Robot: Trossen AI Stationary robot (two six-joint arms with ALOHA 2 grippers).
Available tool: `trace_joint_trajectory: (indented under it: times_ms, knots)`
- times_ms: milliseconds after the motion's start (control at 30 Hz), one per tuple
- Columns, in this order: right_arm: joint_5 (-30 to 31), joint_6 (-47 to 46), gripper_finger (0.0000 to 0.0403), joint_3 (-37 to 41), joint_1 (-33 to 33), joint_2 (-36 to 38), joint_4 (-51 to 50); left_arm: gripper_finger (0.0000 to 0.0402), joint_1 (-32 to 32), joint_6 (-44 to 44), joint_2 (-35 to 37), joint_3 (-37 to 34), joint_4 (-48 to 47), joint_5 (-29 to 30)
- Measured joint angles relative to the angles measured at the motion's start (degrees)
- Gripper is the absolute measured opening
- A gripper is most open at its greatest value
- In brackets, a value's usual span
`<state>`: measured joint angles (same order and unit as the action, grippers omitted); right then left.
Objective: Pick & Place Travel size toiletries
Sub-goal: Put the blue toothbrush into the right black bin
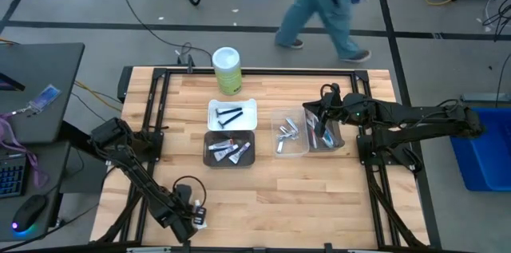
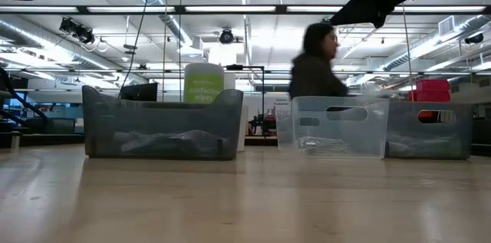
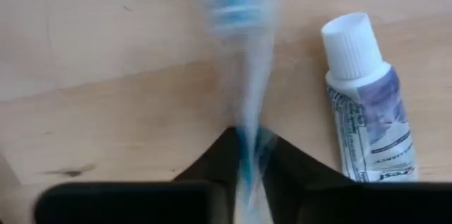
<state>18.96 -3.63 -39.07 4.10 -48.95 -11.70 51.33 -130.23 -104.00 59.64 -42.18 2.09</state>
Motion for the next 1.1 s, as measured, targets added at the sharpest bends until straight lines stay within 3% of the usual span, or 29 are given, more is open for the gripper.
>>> trace_joint_trajectory:
  times_ms: [100,200,433,500,600,700,800,900,1100]
  knots:
    - [-0.8,-2.37,0.0014,0.0,0.0,0.0,-0.99,0.0022,0.04,0.07,-0.01,0.05,-0.71,-1.38]
    - [-3.99,-6.05,0.0014,0.04,0.0,0.0,-2.25,0.0021,0.09,0.73,0.26,1.3,-3.75,0.21]
    - [-6.09,-7.26,0.0014,0.04,-0.01,-0.72,-0.27,0.0044,-0.62,-1.74,4.11,9.59,-29.5,13.15]
    - [-7.67,-7.38,0.0014,0.04,0.0,-1.43,0.79,0.0038,-0.86,-2.77,4.86,12.55,-35.04,20.83]
    - [-13.07,-6.58,0.0014,0.04,0.0,-2.91,1.91,0.003,-1.58,-0.49,5.63,15.69,-40.2,40.65]
    - [-18.08,-4.7,0.0015,0.04,-0.02,-5.21,4.9,0.0033,-2.86,8.4,5.63,18.13,-38.42,60.52]
    - [-23.57,-4.73,0.0015,0.04,-0.01,-8.52,8.74,0.0044,-4.89,18.53,5.73,19.85,-35.85,71.59]
    - [-27.98,-4.49,0.0015,0.04,-0.02,-12.54,14.73,0.0045,-8.16,29.28,5.74,20.69,-30.78,73.96]
    - [-31.15,-3.12,0.0024,0.04,-0.02,-19.73,26.41,0.0038,-15.6,51.37,5.76,20.84,-16.03,70.51]
